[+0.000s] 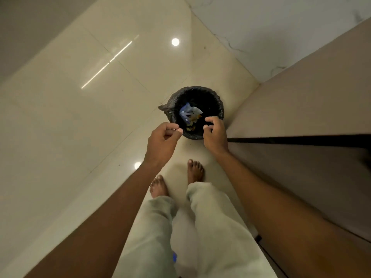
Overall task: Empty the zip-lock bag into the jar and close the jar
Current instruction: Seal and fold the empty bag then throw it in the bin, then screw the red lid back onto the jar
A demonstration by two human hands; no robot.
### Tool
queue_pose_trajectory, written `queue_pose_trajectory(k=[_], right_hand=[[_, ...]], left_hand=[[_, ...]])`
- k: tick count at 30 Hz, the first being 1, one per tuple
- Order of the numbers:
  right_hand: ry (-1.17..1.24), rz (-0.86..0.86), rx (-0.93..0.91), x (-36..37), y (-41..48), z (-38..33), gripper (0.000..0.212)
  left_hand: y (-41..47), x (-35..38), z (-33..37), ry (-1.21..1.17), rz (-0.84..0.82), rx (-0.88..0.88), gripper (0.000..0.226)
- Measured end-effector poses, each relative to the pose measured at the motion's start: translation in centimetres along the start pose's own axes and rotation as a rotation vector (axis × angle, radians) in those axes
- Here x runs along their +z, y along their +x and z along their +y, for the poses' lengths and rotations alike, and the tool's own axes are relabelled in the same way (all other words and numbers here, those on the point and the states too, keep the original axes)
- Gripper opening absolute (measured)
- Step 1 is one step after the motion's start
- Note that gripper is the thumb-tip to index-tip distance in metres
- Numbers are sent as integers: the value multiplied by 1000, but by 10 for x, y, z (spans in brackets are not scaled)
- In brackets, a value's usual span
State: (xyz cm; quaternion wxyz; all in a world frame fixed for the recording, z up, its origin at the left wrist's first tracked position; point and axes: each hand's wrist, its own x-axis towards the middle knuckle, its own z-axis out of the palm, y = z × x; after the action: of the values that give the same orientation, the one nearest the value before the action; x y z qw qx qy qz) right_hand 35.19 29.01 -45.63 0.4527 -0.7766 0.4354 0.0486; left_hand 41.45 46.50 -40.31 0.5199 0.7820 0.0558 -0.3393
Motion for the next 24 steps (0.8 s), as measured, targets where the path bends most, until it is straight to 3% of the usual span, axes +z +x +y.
queue_pose_trajectory(k=[8,11,16,24], right_hand=[[62,29,-180,-128,-149,-119,30],[19,75,-313,-170,-202,-140,35],[-124,244,-460,-242,-277,-124,36],[-290,654,-290,-353,-350,-39,46]], left_hand=[[-152,-47,108,39,6,160,25],[-193,-54,147,74,-73,295,30],[-235,-33,183,202,-210,523,31],[-279,77,215,348,-474,795,34]])
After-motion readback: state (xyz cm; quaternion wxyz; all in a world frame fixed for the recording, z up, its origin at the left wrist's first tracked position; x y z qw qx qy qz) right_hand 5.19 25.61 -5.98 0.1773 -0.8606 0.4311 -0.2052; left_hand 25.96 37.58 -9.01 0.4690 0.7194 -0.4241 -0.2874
